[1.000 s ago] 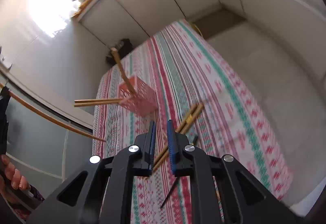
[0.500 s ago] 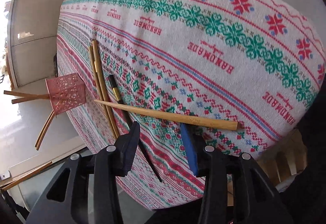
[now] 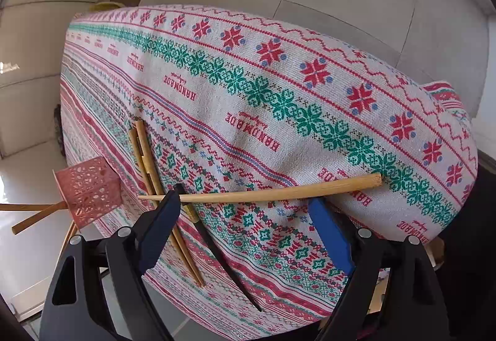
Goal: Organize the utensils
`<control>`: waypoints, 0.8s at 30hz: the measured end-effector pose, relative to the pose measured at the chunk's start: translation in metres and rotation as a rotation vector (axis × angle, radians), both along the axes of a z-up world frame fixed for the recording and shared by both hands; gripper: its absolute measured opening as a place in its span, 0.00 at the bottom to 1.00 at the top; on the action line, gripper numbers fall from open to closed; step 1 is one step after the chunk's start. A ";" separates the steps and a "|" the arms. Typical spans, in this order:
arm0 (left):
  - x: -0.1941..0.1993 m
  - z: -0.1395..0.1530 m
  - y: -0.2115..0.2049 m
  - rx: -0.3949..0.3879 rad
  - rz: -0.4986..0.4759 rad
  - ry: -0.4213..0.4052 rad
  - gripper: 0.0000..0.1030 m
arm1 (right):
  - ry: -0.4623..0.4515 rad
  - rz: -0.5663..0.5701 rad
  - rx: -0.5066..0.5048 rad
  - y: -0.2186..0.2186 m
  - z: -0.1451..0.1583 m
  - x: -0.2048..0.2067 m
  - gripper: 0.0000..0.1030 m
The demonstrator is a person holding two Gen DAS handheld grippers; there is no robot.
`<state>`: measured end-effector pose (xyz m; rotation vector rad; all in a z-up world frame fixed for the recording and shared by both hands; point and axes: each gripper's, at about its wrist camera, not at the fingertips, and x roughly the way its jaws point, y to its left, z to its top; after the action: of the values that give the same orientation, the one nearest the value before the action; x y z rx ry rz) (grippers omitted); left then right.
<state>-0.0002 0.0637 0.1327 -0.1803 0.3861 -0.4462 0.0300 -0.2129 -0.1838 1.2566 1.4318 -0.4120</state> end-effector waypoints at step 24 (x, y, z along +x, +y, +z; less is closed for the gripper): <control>-0.007 0.002 0.004 -0.011 -0.023 -0.018 0.06 | -0.128 -0.082 -0.144 -0.032 0.014 -0.051 0.71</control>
<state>-0.0071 0.0673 0.1347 -0.1829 0.3685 -0.4721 -0.0213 -0.2445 -0.1693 1.2055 1.2246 -0.4733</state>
